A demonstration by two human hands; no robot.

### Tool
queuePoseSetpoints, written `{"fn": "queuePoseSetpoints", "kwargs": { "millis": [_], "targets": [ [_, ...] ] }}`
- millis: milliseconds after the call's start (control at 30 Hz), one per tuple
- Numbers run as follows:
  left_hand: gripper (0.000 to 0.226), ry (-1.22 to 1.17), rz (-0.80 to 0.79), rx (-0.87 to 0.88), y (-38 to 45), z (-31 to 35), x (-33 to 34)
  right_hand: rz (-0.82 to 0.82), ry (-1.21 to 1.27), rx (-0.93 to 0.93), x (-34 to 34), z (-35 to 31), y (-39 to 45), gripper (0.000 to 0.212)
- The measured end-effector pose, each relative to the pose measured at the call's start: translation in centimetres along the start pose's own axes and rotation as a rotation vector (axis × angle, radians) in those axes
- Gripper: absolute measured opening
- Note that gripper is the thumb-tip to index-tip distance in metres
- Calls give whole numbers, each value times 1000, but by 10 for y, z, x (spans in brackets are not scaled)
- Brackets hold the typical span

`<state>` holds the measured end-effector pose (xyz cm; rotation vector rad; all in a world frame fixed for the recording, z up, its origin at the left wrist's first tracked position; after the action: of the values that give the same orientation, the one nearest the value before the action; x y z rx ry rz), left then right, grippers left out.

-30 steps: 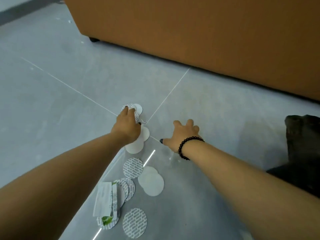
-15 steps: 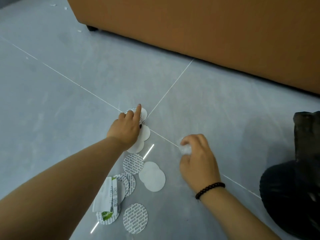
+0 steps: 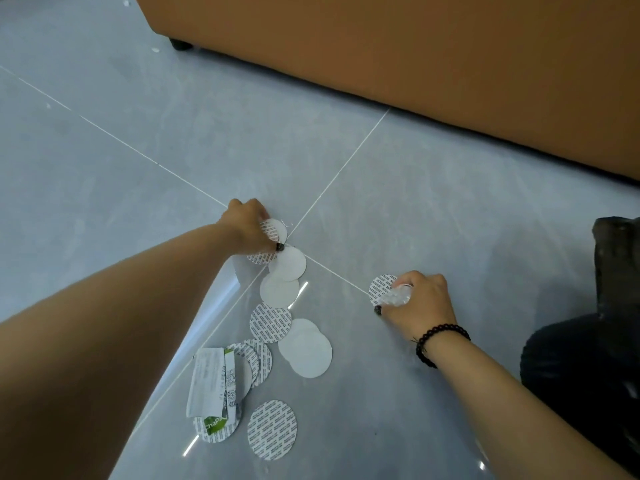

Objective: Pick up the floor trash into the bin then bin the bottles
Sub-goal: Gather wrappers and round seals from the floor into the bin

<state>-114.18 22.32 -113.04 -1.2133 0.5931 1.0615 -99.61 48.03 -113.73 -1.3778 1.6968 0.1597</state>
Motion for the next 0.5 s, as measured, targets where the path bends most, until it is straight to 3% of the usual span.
{"fn": "queuePoseSetpoints", "kwargs": {
  "millis": [167, 333, 400, 500],
  "targets": [
    [70, 125, 75, -78, -12, -7, -4, -18, -90, 7, -1, -3, 9, 68],
    [52, -169, 135, -24, -32, -10, 6, -62, -152, 98, -1, -5, 10, 63],
    [45, -245, 153, -32, -37, -12, 13, -67, -164, 54, -4, -13, 9, 56],
    [46, -336, 158, -38, -44, -14, 14, -63, 66, -60, 1, -40, 5, 41]
  ]
}}
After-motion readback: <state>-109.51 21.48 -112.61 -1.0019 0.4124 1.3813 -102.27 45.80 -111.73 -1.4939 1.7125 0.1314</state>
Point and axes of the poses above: each hand's wrist, its own y-axis towards the middle knuckle, its own x-axis out of the palm, z = x × y, the point moved 4 cm from there along y, towards the middle knuckle, and after that the axes turned 2 degrees about z, right-handed, at the moved point
